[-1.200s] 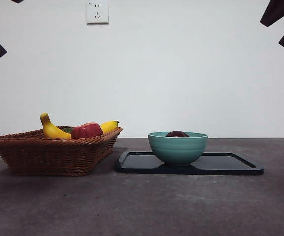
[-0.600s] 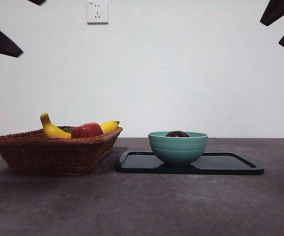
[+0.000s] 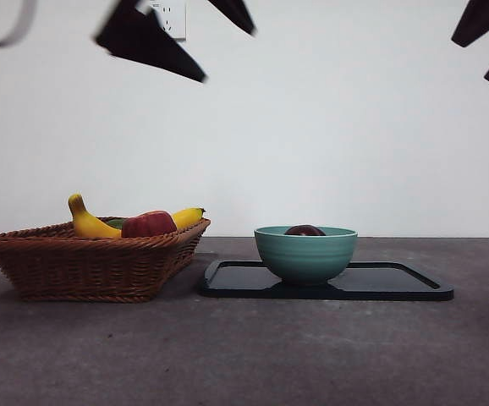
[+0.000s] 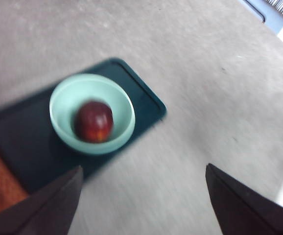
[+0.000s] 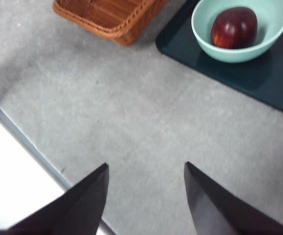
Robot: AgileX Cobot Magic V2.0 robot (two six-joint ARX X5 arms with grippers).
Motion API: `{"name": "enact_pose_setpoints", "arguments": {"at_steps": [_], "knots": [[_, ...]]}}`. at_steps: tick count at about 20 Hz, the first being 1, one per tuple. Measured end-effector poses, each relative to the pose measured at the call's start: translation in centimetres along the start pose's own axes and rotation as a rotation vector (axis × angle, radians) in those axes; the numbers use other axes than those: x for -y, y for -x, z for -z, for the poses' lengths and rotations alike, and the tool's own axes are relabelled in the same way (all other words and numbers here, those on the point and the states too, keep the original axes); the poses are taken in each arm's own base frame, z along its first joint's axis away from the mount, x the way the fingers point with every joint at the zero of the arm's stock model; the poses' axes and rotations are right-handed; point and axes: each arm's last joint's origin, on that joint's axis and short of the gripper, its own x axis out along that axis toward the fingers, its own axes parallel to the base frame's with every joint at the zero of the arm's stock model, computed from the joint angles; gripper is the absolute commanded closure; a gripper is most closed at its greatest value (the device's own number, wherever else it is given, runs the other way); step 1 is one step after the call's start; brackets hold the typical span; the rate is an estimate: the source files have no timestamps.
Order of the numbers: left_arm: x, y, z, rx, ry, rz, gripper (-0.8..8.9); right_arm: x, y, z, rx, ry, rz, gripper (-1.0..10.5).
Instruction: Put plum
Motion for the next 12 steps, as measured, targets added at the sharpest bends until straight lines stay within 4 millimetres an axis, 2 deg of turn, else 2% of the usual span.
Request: {"name": "enact_pose_setpoints", "arguments": {"at_steps": [3, 5, 9, 12], "knots": [[-1.4, -4.1, -2.1, -0.030, -0.019, -0.020, 4.09, 0.0, 0.0, 0.0, -0.003, -0.001, 0.001, 7.0], [-2.3, -6.7, -2.6, -0.061, -0.026, -0.024, 4.10, 0.0, 0.0, 0.0, -0.003, -0.001, 0.000, 7.0], [-3.8, -10.9, -2.5, -0.092, -0.037, -0.026, 4.10, 0.0, 0.0, 0.0, -0.003, -0.001, 0.000, 7.0], [-4.5, -13.7, -1.7, -0.100, -0.056, -0.040, 4.10, 0.0, 0.0, 0.0, -0.004, -0.002, 0.001, 7.0]]}}
